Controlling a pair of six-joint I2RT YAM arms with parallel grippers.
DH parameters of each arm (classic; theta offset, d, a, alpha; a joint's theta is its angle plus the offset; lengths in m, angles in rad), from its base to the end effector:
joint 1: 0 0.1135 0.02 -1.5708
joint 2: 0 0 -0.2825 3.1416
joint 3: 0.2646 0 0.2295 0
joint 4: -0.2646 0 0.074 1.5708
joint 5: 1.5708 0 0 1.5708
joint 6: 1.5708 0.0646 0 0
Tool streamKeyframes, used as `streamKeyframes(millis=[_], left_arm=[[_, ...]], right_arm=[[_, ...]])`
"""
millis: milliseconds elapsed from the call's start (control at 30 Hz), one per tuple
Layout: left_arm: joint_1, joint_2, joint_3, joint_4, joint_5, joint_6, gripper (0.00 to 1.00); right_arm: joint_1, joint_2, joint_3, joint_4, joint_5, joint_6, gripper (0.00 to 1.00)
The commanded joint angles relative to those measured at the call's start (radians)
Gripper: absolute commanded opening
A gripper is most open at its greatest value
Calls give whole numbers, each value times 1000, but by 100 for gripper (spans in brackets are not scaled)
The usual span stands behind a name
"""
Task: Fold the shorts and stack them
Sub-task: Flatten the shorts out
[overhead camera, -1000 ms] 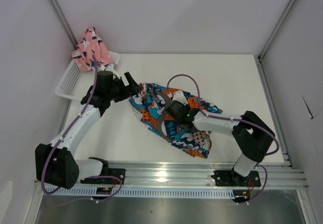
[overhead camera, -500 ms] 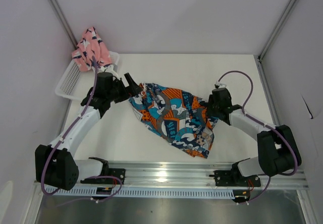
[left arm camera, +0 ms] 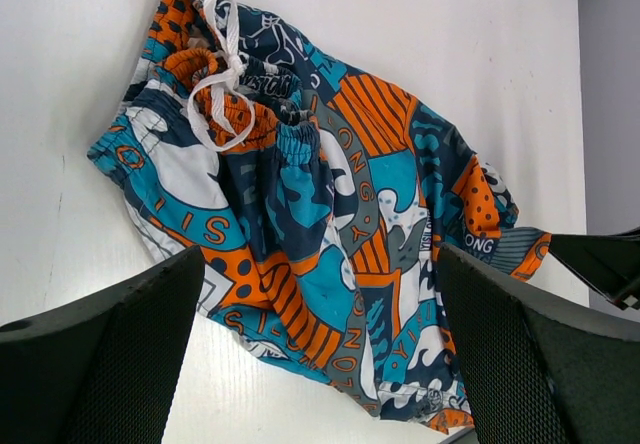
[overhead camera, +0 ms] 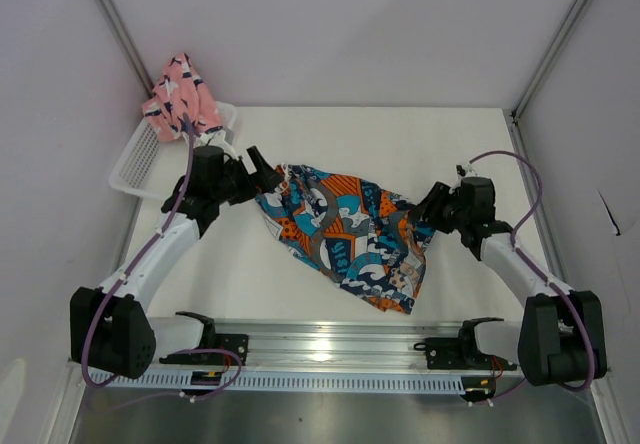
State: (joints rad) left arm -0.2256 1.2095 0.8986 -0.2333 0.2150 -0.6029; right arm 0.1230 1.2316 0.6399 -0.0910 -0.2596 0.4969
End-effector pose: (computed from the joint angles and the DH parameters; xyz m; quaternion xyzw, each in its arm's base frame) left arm 0.2569 -0.0731 0.2962 -0.1107 0.8606 -0.2821 0.4093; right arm 0.2453 0.0470 0.2201 0.1118 0.8902 0.2412 0.3700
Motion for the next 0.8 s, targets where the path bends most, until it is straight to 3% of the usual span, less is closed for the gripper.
streamKeyframes(millis=[0, 433, 767], left_arm=[[6, -42, -9, 61, 20, -14, 99], [6, -77, -36, 80, 27, -12, 99], [6, -96, -52, 84, 26, -12, 99]], right_arm=[[-19, -63, -16, 25, -117, 29, 51], [-40, -138, -26, -12, -201, 49, 52], [7, -270, -66, -73, -253, 112, 67]])
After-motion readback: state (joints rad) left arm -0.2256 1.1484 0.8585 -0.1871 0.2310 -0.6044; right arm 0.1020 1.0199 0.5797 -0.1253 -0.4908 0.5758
